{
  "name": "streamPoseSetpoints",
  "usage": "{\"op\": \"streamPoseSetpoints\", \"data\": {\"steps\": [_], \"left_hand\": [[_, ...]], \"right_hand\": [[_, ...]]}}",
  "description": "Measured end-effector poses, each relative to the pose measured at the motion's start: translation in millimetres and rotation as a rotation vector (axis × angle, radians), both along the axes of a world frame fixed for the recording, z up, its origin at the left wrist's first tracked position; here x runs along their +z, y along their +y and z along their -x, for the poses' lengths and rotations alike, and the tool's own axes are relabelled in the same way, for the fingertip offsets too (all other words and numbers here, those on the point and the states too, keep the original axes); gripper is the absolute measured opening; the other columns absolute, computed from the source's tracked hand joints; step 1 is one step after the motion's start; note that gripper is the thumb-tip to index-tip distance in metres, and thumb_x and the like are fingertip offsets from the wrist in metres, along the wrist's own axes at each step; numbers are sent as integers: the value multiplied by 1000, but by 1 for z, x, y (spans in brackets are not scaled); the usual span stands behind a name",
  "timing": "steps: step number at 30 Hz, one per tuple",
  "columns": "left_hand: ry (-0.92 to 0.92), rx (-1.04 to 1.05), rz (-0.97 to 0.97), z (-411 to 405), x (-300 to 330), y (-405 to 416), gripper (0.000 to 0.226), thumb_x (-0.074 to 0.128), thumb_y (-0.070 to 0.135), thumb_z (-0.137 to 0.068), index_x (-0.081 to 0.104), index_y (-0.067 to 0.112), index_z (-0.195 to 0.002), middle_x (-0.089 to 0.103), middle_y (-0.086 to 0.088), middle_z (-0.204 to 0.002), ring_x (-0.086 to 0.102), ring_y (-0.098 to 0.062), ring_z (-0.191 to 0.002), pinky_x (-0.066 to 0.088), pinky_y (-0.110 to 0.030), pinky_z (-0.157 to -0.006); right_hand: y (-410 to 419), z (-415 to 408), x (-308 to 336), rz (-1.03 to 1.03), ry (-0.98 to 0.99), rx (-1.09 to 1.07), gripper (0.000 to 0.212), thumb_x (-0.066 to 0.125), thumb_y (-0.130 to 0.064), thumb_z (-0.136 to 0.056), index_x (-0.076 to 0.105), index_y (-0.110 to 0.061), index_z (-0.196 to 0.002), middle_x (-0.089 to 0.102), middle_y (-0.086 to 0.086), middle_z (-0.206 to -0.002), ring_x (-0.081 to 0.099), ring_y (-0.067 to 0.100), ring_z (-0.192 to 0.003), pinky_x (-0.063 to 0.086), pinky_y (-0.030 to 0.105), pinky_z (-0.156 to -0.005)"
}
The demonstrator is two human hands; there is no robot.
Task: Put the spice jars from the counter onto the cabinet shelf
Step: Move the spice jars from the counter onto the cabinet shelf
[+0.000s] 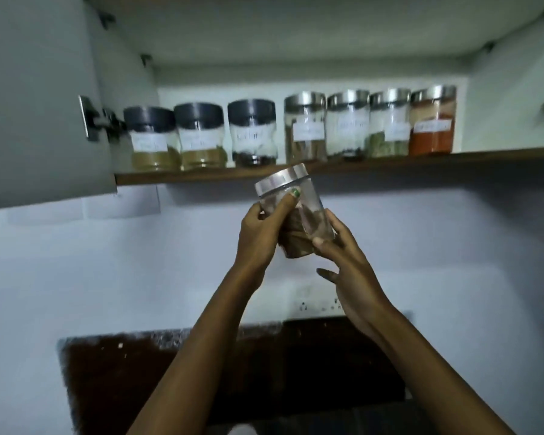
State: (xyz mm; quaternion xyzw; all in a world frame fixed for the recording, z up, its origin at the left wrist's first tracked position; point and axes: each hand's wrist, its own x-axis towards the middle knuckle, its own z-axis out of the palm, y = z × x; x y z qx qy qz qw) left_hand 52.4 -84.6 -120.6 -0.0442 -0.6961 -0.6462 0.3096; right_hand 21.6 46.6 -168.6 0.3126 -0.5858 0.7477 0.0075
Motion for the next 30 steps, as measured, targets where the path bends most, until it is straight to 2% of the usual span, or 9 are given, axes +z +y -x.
{"op": "streamPoseSetpoints", "data": {"steps": [3, 9, 11, 14, 17, 20, 23, 27, 30], "left_hand": [[28, -59, 6, -1, 25, 10, 21, 60, 46, -86, 64, 25, -89, 73, 16, -75, 67, 7, -65, 48, -9, -48], [12, -153, 112, 3, 44, 26, 46, 48, 60, -80, 66, 21, -98, 74, 6, -84, 69, -2, -71, 54, -15, -57], [-14, -196, 125, 5, 45, 30, 43, 47, 52, -89, 63, 19, -110, 74, 1, -96, 70, -8, -79, 55, -18, -61], [-40, -257, 129, 8, 44, 38, 39, 56, 42, -88, 57, 19, -121, 71, -1, -109, 70, -10, -94, 57, -22, -74], [-23, -262, 107, 11, 46, 43, 44, 61, 44, -84, 56, 22, -122, 70, 2, -109, 69, -6, -91, 56, -17, -67], [56, -206, 42, 14, 52, 37, 43, 63, 42, -83, 57, 23, -122, 71, 2, -106, 71, -7, -87, 56, -19, -64], [69, -204, 5, 15, 56, 32, 37, 56, 40, -89, 60, 18, -119, 72, -6, -105, 71, -21, -91, 57, -28, -66], [54, -273, -32, 21, 56, 39, 40, 43, 44, -93, 63, 17, -116, 73, -10, -103, 71, -23, -90, 56, -30, -67], [69, -261, -30, 27, 56, 44, 42, 41, 44, -93, 59, 18, -120, 70, -12, -110, 67, -26, -99, 54, -33, -75]], "right_hand": [[5, 3, 23, 97, -1, 89, 56, 57, -39, -81, 39, -43, -134, 53, -7, -134, 54, 18, -121, 43, 41, -98], [9, 5, 38, 252, -81, 184, 67, 75, -35, -63, 51, -27, -125, 62, 9, -124, 65, 24, -107, 54, 38, -88], [5, 4, 37, 246, 22, 25, 75, 83, -32, -60, 47, -31, -126, 59, 4, -123, 64, 16, -105, 55, 27, -81], [-5, 5, 35, 141, 328, -541, 88, 86, -20, -63, 35, -29, -135, 40, -5, -125, 48, 5, -109, 49, 11, -74], [-10, 8, 32, 5, 634, -937, 96, 87, -14, -60, 31, -20, -138, 35, 7, -128, 34, 13, -117, 48, 30, -88], [-1, 9, 32, 7, 619, -652, 82, 78, -36, -68, 30, -36, -135, 31, -13, -126, 40, 4, -119, 44, 16, -91], [12, 7, 39, 107, 317, -264, 59, 61, -61, -72, 32, -59, -124, 39, -27, -125, 49, -10, -110, 47, 10, -80], [21, 15, 46, 168, 41, 68, 64, 56, -58, -68, 47, -39, -128, 64, -1, -118, 66, 14, -103, 52, 36, -87], [25, 15, 50, 173, 25, 120, 67, 61, -55, -65, 53, -28, -126, 68, 5, -112, 68, 19, -102, 52, 40, -90]]}}
